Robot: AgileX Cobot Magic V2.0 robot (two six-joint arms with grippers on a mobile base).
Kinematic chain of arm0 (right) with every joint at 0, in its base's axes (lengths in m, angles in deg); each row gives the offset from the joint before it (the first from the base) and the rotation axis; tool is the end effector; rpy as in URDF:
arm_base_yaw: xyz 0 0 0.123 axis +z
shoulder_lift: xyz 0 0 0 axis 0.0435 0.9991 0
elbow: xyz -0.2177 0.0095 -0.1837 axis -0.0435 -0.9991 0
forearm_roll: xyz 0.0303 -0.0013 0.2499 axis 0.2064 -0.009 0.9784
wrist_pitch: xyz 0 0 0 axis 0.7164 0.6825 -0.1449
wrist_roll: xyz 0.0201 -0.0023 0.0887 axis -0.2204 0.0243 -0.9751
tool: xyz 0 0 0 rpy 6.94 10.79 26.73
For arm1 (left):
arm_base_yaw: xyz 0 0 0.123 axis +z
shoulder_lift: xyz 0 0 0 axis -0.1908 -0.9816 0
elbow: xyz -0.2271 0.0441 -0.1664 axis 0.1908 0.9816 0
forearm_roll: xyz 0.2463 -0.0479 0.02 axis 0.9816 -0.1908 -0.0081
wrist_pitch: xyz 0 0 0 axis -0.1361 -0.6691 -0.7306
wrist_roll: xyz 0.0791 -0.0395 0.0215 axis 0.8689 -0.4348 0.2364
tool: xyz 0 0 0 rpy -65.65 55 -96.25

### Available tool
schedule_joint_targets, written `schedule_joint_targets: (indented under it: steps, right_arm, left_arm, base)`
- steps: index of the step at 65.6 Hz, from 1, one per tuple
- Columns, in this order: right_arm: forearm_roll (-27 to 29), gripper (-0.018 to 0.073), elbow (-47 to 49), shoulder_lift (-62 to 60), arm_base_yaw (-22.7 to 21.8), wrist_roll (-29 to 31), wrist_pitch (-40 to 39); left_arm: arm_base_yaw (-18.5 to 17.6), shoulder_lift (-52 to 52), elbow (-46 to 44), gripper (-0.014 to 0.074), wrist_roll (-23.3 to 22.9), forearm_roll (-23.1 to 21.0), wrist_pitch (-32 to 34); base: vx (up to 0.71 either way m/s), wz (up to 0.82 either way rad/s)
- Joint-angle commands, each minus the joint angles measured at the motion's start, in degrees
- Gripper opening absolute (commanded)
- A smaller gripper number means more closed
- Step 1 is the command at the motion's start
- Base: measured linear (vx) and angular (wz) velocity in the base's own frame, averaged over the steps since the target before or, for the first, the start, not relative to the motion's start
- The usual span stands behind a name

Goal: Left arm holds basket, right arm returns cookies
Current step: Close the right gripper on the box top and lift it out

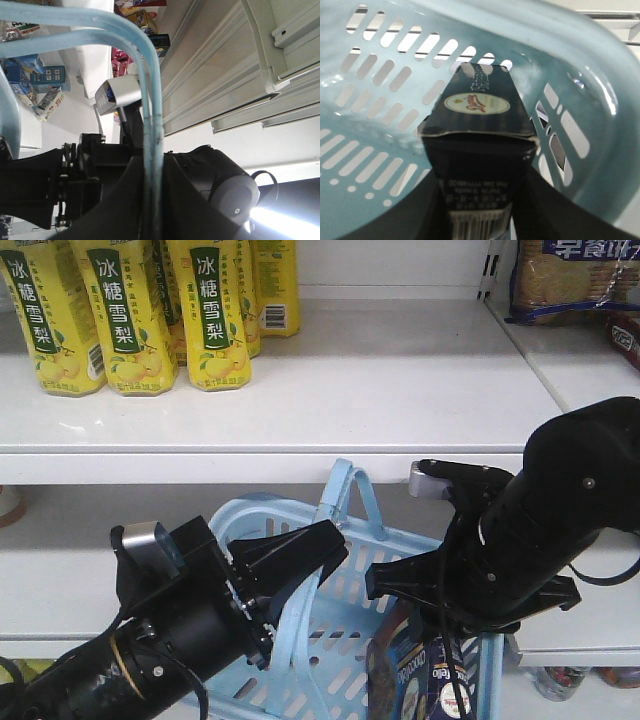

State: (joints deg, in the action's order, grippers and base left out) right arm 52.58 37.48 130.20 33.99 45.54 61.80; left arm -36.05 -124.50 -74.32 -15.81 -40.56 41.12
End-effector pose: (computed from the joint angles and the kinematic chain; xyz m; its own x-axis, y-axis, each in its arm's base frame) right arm 0.2226 0.1498 0.2777 -0.9924 -0.0034 -0.1228 -0.0302 0.9756 0.2174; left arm 0.1698 -0.1955 0.2456 -0.8015 -0.5959 0.0511 0.0760 -0.1862 -0.9796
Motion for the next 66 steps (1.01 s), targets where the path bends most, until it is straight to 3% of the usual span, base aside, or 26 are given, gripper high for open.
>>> schedule_joint_targets:
  steps: [1, 4, 37, 66]
  right_arm:
    - [-0.6, 0.0025, 1.5, -1.3, 0.0, 0.4, -2.7]
    - [-0.6, -0.0017, 1.5, -1.3, 0.0, 0.4, -3.0]
    - [-0.5, -0.0009, 3.3, -3.1, 0.0, 0.4, -3.4]
    - [-0.6, -0.0006, 6.8, -7.4, 0.0, 0.6, 0.7]
  left_arm:
    - [1.4, 1.7, -2.2, -0.0003, 1.5, -10.5, 7.2]
    - [1.4, 1.7, -2.2, -0.0003, 1.5, -10.5, 7.2]
    - [1.4, 1.7, -2.2, -0.0003, 1.5, -10.5, 7.2]
    - [1.4, 1.7, -2.2, -0.0003, 1.5, -10.5, 7.2]
  base:
    - [0.0, 0.0]
    - [0.0, 0.0]
    - [0.0, 0.0]
    - [0.0, 0.0]
